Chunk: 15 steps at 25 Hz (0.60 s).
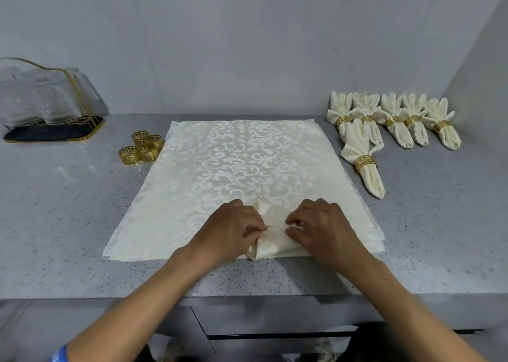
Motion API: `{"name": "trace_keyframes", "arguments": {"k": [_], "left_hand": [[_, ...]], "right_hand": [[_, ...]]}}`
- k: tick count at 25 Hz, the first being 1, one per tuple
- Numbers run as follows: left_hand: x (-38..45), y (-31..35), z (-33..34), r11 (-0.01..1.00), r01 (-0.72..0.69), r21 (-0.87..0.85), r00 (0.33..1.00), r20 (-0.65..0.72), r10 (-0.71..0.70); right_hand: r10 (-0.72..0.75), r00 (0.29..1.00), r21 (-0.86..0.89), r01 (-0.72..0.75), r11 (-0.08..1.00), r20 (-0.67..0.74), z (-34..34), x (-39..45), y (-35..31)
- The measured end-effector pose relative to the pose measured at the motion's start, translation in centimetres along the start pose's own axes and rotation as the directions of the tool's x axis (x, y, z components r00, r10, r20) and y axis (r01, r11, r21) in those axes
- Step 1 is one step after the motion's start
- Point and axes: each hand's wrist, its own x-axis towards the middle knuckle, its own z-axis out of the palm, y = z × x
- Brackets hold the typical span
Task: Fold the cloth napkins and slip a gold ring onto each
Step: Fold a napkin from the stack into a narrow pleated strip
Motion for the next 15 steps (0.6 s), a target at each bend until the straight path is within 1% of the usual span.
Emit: {"name": "trace_keyframes", "arguments": {"k": [2, 3, 5, 6, 8, 9, 11, 12, 13, 15], "left_hand": [[-0.2, -0.2, -0.1, 0.983, -0.124, 0.137, 0.992, 0.021, 0.123], [-0.4, -0.2, -0.4, 0.973, -0.152, 0.172, 0.988, 0.061, 0.144], [-0.9, 0.0, -1.7, 0.967, -0.172, 0.189, 0.973, 0.185, 0.137], [-1.2, 0.1, -2.2, 0.965, -0.18, 0.193, 0.957, 0.26, 0.127], [-1.9, 0.2, -2.7, 0.955, -0.184, 0.233, 0.925, 0.371, 0.088], [-2.2, 0.3, -2.4, 0.952, -0.178, 0.249, 0.926, 0.369, 0.077], [-2.6, 0.5, -1.4, 0.956, -0.148, 0.252, 0.961, 0.265, 0.079], [-2.6, 0.6, -1.0, 0.958, -0.131, 0.255, 0.973, 0.217, 0.075], [-2.6, 0.7, -0.7, 0.957, -0.12, 0.265, 0.98, 0.183, 0.073], [-2.5, 1.0, -0.5, 0.947, -0.121, 0.297, 0.984, 0.163, 0.075]], "right_hand": [[0.021, 1.0, 0.049, -0.022, 0.999, 0.018, 0.7, 0.3, -0.2], [0.04, 0.999, 0.101, -0.041, 0.994, 0.013, 0.9, 0.4, -0.1], [0.054, 0.998, 0.197, -0.056, 0.979, 0.014, 1.0, 0.6, 0.2], [0.031, 0.999, 0.206, -0.035, 0.978, 0.021, 0.8, 0.5, 0.4], [-0.056, 0.997, 0.147, 0.047, 0.988, 0.055, 0.2, 0.2, 0.6], [-0.097, 0.99, 0.115, 0.086, 0.99, 0.098, -0.2, -0.1, 0.7], [-0.149, 0.973, 0.055, 0.141, 0.988, 0.177, -0.9, -0.8, 1.0], [-0.164, 0.968, 0.032, 0.161, 0.986, 0.191, -0.9, -1.1, 1.1], [-0.164, 0.968, 0.023, 0.162, 0.986, 0.191, -0.8, -1.3, 1.1], [-0.14, 0.979, 0.041, 0.135, 0.99, 0.149, -0.5, -1.2, 1.0]]}}
